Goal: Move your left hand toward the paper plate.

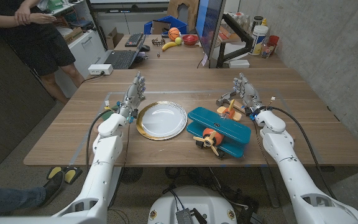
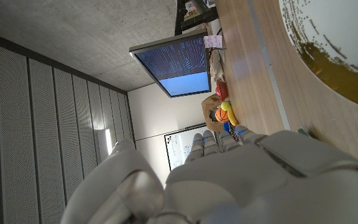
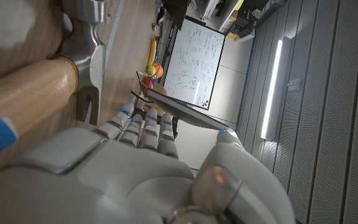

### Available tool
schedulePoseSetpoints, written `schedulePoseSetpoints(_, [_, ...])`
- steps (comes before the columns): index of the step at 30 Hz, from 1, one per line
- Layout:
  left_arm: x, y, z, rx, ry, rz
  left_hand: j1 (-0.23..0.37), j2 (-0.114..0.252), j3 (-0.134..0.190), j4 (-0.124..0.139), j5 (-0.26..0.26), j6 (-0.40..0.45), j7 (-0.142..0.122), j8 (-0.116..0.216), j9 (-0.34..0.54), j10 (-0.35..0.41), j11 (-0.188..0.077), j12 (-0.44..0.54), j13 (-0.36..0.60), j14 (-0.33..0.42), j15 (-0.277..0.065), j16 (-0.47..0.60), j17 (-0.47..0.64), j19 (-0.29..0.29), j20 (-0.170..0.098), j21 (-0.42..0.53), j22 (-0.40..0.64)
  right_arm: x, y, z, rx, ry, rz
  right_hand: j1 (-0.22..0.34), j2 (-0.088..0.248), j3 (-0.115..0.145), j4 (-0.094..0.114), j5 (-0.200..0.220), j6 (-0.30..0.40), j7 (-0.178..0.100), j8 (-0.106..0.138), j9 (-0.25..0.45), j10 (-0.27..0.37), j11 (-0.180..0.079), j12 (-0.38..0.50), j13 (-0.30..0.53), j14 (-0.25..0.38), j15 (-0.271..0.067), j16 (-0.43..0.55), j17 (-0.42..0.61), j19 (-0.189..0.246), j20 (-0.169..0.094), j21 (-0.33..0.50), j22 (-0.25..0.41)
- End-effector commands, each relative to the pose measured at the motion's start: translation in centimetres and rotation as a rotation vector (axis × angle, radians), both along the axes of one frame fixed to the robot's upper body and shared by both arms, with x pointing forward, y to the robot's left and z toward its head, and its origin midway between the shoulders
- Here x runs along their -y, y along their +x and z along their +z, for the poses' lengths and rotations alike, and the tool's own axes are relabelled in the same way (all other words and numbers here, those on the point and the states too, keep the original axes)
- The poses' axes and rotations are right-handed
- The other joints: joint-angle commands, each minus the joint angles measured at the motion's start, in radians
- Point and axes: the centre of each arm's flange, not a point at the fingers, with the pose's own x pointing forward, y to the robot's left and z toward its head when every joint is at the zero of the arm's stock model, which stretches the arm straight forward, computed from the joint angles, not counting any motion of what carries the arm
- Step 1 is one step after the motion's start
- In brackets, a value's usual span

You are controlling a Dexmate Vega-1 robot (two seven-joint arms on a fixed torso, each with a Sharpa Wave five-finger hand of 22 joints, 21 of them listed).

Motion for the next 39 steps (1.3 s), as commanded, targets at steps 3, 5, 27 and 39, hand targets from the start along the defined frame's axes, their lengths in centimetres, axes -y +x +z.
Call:
schedulePoseSetpoints(3, [-0.7,-0.6,-0.3,-0.001,0.016,0.022,0.005,0.003,-0.001,-0.002,0.003,-0.006,0.003,0.002,0.006,-0.012,0.003,0.001,0.001,-0.010,-0.004,0.001,0.005,-0.028,-0.046,0.001,0.005,-0.3,0.2,0.1,-0.003,-0.002,-0.002,0.006,0.007,0.003,-0.003,0.007,0.005,0.001,0.004,0.004,0.009,0.001,0.004,0.002,0.012,0.000,0.006,0.003,0.008,-0.007,-0.005,0.004])
schedulePoseSetpoints(5, [-0.7,-0.8,-0.3,0.002,0.015,0.019,0.005,0.003,-0.002,-0.002,0.003,-0.006,0.004,0.002,0.006,-0.013,0.002,0.001,0.001,-0.010,-0.004,0.001,0.005,-0.029,-0.046,0.001,0.005,-0.3,0.2,0.2,-0.003,-0.002,-0.002,0.006,0.008,0.003,-0.003,0.007,0.005,0.001,0.004,0.004,0.009,0.000,0.003,0.002,0.012,0.000,0.006,0.003,0.008,-0.008,-0.006,0.004])
schedulePoseSetpoints(27, [-1.1,-2.2,0.3,0.018,0.060,0.047,0.009,0.006,-0.004,-0.004,0.002,-0.009,0.001,0.002,0.006,-0.019,0.003,0.001,0.001,-0.014,-0.005,0.002,0.005,-0.037,-0.042,0.000,0.005,-0.6,0.3,0.4,0.002,-0.017,-0.007,0.005,0.009,0.001,-0.004,0.007,0.005,-0.001,0.003,0.004,0.010,0.002,0.003,0.002,0.013,0.000,0.006,0.003,0.011,-0.006,-0.012,0.004])
schedulePoseSetpoints(39, [-1.0,-2.8,1.0,0.033,0.090,0.055,0.013,0.008,-0.004,-0.007,0.002,-0.011,-0.001,0.001,0.006,-0.022,-0.003,0.000,0.001,-0.015,-0.007,0.002,0.005,-0.041,-0.041,0.000,0.005,-0.6,0.3,0.4,0.008,-0.010,-0.007,0.005,0.009,0.000,-0.005,0.007,0.005,-0.001,0.003,0.004,0.010,0.002,0.002,0.002,0.013,0.000,0.005,0.003,0.012,-0.006,-0.015,0.004])
